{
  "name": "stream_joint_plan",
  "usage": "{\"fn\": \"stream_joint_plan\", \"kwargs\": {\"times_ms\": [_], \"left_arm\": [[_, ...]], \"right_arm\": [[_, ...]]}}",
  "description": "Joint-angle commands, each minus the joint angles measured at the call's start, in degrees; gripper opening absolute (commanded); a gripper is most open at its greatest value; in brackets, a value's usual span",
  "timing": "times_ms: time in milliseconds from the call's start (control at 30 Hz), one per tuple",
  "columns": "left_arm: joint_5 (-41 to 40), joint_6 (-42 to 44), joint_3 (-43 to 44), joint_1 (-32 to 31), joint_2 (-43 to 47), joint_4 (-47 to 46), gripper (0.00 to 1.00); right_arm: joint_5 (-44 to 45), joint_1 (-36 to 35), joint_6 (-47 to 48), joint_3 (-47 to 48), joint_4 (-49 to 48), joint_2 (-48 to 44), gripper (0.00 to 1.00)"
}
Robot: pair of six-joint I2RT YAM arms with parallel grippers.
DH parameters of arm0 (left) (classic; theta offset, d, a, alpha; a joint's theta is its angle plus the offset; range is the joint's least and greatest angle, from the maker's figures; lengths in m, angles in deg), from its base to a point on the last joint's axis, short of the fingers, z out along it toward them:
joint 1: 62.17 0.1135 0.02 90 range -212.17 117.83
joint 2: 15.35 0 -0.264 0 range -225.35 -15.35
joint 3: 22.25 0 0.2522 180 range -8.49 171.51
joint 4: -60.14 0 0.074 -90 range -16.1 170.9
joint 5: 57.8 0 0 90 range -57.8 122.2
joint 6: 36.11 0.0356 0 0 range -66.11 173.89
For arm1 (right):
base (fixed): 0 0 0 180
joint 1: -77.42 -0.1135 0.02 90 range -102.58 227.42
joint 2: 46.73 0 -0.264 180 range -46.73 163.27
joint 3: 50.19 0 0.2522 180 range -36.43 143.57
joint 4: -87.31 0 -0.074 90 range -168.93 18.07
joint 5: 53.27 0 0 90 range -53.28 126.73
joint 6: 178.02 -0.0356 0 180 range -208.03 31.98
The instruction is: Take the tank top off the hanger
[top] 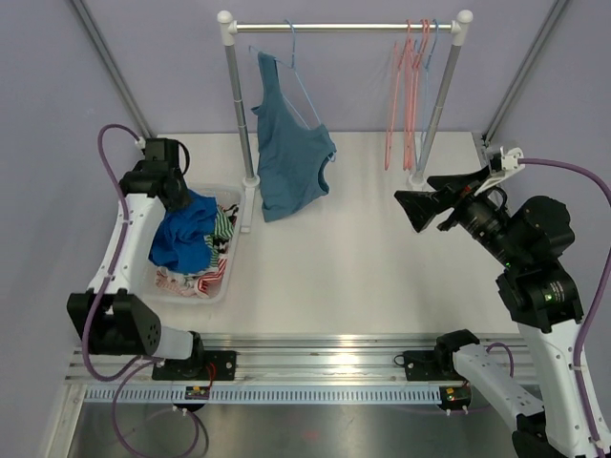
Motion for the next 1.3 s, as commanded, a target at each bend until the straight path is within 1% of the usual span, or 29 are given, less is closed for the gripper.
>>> {"fn": "stream_joint_plan", "kwargs": {"times_ms": [0, 33, 67, 100, 133, 200, 333, 400, 500, 533, 600, 633, 667, 700, 733, 767, 800, 867, 900, 1000, 1067, 1100, 1133, 1167, 1200, 1233, 1267], "left_arm": [[2.6, 0.8, -5.1, 1.9, -5.4, -2.0, 0.0], [-2.2, 0.9, -5.4, 1.9, -7.9, -0.7, 0.0], [-3.4, 0.9, -5.2, 1.9, -12.7, 0.4, 0.0], [-3.3, 0.6, -4.2, 1.9, -15.2, 1.8, 0.0], [-0.3, 1.2, -4.1, 1.8, -17.0, 1.6, 0.0], [1.4, 1.4, -4.4, 1.7, -20.4, 1.1, 0.0], [0.2, 1.5, -6.8, 1.4, -23.7, 0.5, 0.0], [0.1, 1.0, -6.5, 1.2, -25.3, 1.4, 0.0], [-3.7, -0.2, -6.1, 0.6, -22.8, 2.2, 0.0], [-5.4, -1.0, -5.8, 0.6, -19.9, 2.5, 0.0], [-7.4, -1.9, -4.5, 0.5, -16.3, 2.9, 0.24], [-7.8, -2.1, -3.9, 0.5, -12.7, 3.0, 0.35], [-7.9, -2.3, -3.1, 0.5, -11.0, 2.9, 0.58], [-7.8, -2.3, -2.8, 0.5, -9.3, 2.8, 0.64], [-7.2, -2.4, -2.4, 0.5, -6.0, 2.6, 0.69], [-6.8, -2.2, -2.1, 0.5, -4.6, 2.6, 0.75], [-6.5, -2.3, -1.2, 0.5, -3.1, 2.7, 0.82], [-5.3, -1.8, -0.2, 0.4, 0.6, 3.1, 0.89], [-5.0, -1.5, 0.6, 0.0, 2.0, 3.2, 0.99], [-4.8, -0.9, 1.5, -1.5, 7.5, 2.9, 0.99], [-4.7, -0.8, 2.3, -3.6, 10.2, 3.1, 0.99], [-4.6, -0.8, 2.2, -4.7, 13.4, 2.2, 0.99], [-4.2, -0.4, 0.6, -6.2, 15.3, 1.1, 0.99], [-3.9, -0.1, -0.9, -9.8, 17.4, -0.4, 0.99], [-3.6, 0.2, -2.5, -11.4, 22.3, -3.7, 0.99], [-2.1, 0.5, -6.8, -12.9, 24.6, -5.5, 0.99], [-0.4, 1.1, -9.0, -15.3, 27.4, -7.5, 0.99]], "right_arm": [[-2.8, 0.0, -1.0, -0.4, -4.8, 0.7, 0.99], [-3.2, 0.1, -1.2, -0.8, -5.2, 0.7, 1.0], [-3.9, 0.1, -1.4, -1.2, -6.2, 0.8, 1.0], [-4.2, 0.0, -1.8, -1.5, -6.7, 0.9, 0.99], [-4.6, 0.1, -2.0, -2.0, -7.6, 0.9, 1.0], [-5.5, 0.1, -2.2, -2.2, -8.1, 1.2, 0.99], [-7.1, 0.1, -2.9, -4.1, -10.2, 1.5, 1.0], [-7.7, 0.1, -3.3, -4.6, -10.9, 1.7, 0.99], [-8.8, 0.1, -3.3, -4.9, -11.4, 2.4, 0.99], [-8.8, 0.1, -3.2, -4.5, -11.1, 2.9, 0.99], [-8.8, 0.1, -2.9, -3.8, -10.6, 3.5, 0.99], [-8.8, 0.1, -3.0, -3.0, -10.2, 4.6, 0.99], [-8.7, 0.1, -3.2, -2.5, -10.4, 5.2, 1.0], [-8.7, 0.1, -3.8, -2.0, -10.5, 5.9, 1.0], [-8.8, 0.1, -3.9, -0.9, -10.6, 7.3, 0.99], [-9.1, 0.1, -4.5, -0.1, -10.5, 8.1, 0.99], [-9.4, 0.1, -4.8, 0.4, -10.7, 8.9, 0.99], [-12.2, 0.1, -5.2, 2.0, -12.2, 11.3, 0.99], [-13.6, 0.1, -5.9, 2.5, -13.0, 12.2, 0.99], [-18.3, 0.1, -9.5, 4.5, -18.5, 17.3, 1.0], [-18.6, -0.1, -10.9, 8.1, -19.3, 23.0, 0.99], [-18.6, -0.3, -10.6, 11.2, -19.2, 24.9, 0.99], [-17.2, -0.6, -9.8, 13.0, -17.9, 28.6, 0.99], [-15.4, -1.3, -7.6, 15.0, -16.5, 30.4, 0.99], [-13.6, -2.7, -6.0, 19.2, -14.9, 32.3, 0.98], [-10.3, -3.6, -4.4, 21.5, -11.9, 35.9, 0.95], [-8.4, -4.4, -2.2, 23.7, -10.6, 37.9, 0.93]]}}
